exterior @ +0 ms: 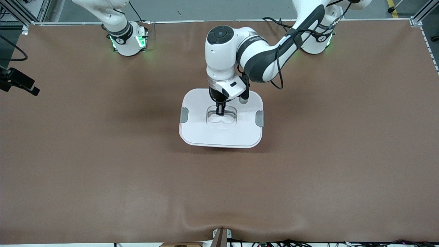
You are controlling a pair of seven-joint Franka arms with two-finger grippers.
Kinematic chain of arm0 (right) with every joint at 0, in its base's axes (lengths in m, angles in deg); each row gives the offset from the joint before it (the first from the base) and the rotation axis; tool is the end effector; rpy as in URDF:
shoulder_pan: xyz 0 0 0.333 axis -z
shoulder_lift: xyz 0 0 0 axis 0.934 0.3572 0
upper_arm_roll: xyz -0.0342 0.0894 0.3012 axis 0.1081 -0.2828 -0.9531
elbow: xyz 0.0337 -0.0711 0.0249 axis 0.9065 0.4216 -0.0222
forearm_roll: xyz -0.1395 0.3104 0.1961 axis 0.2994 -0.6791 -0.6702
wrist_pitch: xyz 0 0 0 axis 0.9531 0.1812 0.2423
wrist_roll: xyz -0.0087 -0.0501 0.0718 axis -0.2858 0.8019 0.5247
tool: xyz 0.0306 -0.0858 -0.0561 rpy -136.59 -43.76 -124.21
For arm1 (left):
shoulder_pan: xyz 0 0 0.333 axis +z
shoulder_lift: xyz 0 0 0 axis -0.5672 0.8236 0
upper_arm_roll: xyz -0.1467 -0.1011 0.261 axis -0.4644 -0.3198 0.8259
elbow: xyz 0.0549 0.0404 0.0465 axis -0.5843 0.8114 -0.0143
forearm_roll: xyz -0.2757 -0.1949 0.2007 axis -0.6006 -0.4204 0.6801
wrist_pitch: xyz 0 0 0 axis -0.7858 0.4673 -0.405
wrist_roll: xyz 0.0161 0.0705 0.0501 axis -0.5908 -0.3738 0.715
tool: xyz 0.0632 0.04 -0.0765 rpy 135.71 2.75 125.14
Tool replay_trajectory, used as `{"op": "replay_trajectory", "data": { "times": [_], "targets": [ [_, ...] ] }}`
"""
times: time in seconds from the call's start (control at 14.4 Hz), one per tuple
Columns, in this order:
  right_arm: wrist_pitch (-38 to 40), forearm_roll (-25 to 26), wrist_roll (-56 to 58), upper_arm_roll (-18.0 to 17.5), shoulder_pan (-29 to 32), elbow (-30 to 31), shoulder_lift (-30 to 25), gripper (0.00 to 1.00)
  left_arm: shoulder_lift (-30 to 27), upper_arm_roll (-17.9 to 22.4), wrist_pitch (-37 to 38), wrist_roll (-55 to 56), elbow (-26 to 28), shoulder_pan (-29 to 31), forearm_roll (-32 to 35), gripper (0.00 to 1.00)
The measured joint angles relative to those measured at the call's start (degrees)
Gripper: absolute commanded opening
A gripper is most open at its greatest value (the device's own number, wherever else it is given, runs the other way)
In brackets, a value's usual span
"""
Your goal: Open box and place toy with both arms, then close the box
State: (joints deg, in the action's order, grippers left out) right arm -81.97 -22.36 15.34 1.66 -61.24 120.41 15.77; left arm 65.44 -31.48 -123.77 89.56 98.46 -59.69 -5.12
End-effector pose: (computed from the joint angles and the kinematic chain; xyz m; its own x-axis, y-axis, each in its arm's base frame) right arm 0.5479 -0.0472 0.6465 0.9841 -0.1587 0.0798 -0.1566 -0.9872 -0.0317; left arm 0.4729 -0.5281 0.4006 0.0827 0.9964 -0.0169 0.9726 -0.0770 0.2195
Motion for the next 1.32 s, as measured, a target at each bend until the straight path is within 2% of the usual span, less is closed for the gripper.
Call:
{"op": "replay_trajectory", "data": {
  "times": [0.35, 0.76, 1.04, 1.32],
  "targets": [
    [-1.62, 0.03, 1.48, -0.27, 0.96, 1.70, 0.06, 1.00, 1.24, -0.01, -0.81, 0.00, 0.00, -1.32, 0.30, 0.00],
    [1.28, 0.03, 2.18, -1.47, 0.96, 2.06, 0.07, 1.00, 1.94, -0.01, -0.93, -0.06, 0.36, -1.87, 0.59, 0.00],
    [2.63, 0.05, 2.24, -3.61, 0.66, 2.09, 0.07, 1.00, 2.03, 0.12, -0.93, -0.09, 0.61, -1.83, 0.61, 0.00],
    [2.66, 0.08, 2.25, -3.55, 0.68, 3.06, 0.16, 1.00, 2.03, 0.41, -1.00, -0.09, 0.61, -1.49, 0.62, 0.00]
  ]
}}
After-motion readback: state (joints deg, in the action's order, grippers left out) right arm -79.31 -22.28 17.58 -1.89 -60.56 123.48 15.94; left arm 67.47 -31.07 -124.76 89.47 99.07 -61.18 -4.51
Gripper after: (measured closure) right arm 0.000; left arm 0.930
